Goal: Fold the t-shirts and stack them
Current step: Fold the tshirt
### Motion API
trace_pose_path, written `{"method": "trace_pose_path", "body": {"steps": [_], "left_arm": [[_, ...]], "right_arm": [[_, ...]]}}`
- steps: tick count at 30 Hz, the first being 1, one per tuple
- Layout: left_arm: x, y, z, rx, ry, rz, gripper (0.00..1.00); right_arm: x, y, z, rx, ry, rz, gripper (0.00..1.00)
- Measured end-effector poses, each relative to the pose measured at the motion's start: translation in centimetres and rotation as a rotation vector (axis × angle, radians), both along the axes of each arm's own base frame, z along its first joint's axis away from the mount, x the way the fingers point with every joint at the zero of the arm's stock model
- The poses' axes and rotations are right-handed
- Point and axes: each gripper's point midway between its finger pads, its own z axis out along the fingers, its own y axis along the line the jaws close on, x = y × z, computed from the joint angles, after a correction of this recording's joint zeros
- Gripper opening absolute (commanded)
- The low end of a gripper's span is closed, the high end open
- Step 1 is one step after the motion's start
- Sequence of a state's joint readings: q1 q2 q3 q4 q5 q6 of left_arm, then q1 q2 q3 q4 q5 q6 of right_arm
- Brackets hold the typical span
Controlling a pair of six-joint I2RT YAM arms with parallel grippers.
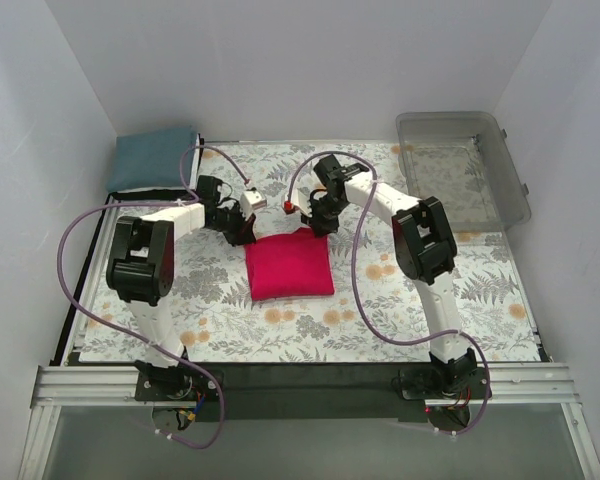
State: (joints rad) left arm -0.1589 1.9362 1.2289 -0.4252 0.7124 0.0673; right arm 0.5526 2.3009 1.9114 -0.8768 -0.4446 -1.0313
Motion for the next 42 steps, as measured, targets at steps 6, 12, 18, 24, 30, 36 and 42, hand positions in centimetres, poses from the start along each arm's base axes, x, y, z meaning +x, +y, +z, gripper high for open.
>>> {"method": "trace_pose_path", "body": {"steps": [6,12,18,24,30,36,42], "left_arm": [[-7.8,-0.9,-0.1,0.021,0.046,-0.08,0.0],[-12.2,-1.3,3.0,0.015,0.033,-0.11,0.0],[-10.5,-1.1,4.2,0.011,0.011,-0.06,0.0],[-8.3,-1.0,0.9,0.033,0.067,0.0,0.0],[-6.6,0.2,-0.8,0.005,0.124,0.083,0.0],[-4.4,0.9,0.7,-0.03,0.076,0.125,0.0],[-2.8,1.0,2.6,-0.046,0.03,0.143,0.0]], "right_arm": [[-5.3,-0.8,0.0,0.012,0.063,-0.006,0.01],[-11.1,-1.2,1.0,-0.019,0.149,0.009,0.01],[-8.7,-1.0,4.1,0.041,0.08,-0.038,0.01],[-7.2,-0.8,3.0,0.036,0.087,-0.059,0.01],[-7.0,-0.4,-0.2,-0.001,0.163,-0.092,0.01],[-4.4,1.1,2.4,0.057,0.108,-0.144,0.01],[-3.6,1.3,3.4,0.068,0.098,-0.178,0.01]]}}
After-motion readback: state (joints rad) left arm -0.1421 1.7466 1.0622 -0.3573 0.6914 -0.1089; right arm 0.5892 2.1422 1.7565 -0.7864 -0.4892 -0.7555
